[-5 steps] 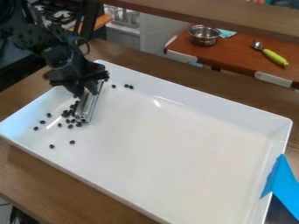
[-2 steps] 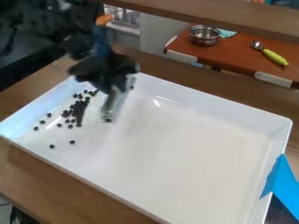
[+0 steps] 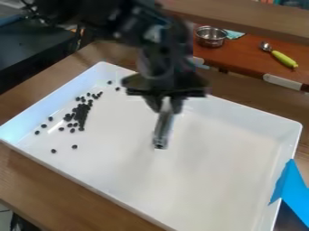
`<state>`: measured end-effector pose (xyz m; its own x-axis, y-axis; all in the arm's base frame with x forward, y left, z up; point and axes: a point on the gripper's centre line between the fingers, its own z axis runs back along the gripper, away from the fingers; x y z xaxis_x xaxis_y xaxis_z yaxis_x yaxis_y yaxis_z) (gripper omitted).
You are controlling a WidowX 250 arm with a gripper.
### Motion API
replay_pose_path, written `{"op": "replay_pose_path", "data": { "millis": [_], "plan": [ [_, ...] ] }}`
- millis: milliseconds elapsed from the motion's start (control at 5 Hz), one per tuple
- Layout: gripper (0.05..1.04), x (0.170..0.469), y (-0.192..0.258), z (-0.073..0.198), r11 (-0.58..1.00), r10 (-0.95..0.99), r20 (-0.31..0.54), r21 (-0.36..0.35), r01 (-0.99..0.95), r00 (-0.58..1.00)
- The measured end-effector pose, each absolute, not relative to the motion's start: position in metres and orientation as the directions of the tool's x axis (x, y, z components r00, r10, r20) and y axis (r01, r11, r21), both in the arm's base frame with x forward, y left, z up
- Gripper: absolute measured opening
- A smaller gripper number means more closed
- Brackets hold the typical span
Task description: Sweep into pile
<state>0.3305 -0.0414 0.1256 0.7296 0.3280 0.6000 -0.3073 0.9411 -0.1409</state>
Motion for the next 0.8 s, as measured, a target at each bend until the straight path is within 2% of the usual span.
{"op": "replay_pose_path", "data": {
  "millis": [200, 400, 600, 800],
  "plan": [
    [0.329, 0.328, -0.085, 0.114, 0.958, 0.257, 0.620, -0.064, -0.279, 0.741],
    [0.378, 0.332, -0.090, 0.098, 0.963, 0.205, 0.638, 0.005, -0.270, 0.742],
    [0.684, 0.338, -0.098, 0.093, 0.967, 0.088, 0.629, 0.132, -0.217, 0.772],
    [0.961, 0.338, -0.100, 0.097, 0.961, 0.065, 0.595, 0.178, -0.210, 0.801]
  ]
}}
